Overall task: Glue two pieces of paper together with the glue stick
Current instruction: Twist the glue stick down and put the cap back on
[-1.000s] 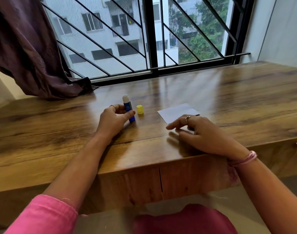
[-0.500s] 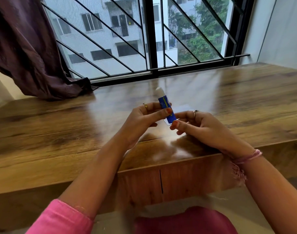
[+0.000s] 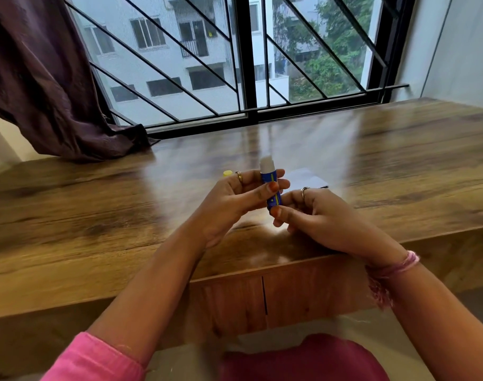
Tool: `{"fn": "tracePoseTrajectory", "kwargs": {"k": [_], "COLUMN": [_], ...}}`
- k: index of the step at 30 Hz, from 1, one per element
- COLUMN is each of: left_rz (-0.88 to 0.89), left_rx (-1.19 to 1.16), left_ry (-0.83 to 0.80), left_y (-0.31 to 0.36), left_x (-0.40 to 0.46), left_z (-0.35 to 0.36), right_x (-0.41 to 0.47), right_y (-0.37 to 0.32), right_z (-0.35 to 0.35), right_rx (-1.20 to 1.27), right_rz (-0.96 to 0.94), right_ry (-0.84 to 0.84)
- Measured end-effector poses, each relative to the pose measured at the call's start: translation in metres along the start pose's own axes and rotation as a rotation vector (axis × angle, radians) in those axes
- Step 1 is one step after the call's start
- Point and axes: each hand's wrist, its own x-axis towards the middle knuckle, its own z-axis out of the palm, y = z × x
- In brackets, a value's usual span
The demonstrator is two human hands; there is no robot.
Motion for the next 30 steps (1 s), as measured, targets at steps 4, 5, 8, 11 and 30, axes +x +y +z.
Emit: {"fn": "tracePoseTrajectory", "kwargs": {"k": [4, 5, 8, 11, 30], "left_rz": [0.016, 0.019, 0.031, 0.048, 0.071], "left_rx": [0.062, 0.07, 0.074, 0.083, 0.08], "left_ry": [0.036, 0.046, 0.052, 0.07, 0.033], "left_y": [-0.001, -0.001, -0.002, -0.002, -0.002], "left_x": [-0.001, -0.002, -0.002, -0.002, -0.003], "left_z": [0.0, -0.001, 0.0, 0.002, 0.002], "right_x": [0.0, 0.0, 0.0, 0.0, -0.003], "right_y": [-0.001, -0.001, 0.0, -0.003, -0.008], "right_z": [0.003, 0.004, 0.008, 0.01, -0.001], "right_rx": [-0.045, -0.06, -0.14, -0.226, -0.048], "right_rz": [0.034, 0.044, 0.058, 0.084, 0.025], "right_ry": [0.057, 0.072, 0.122, 0.177, 0.064]}}
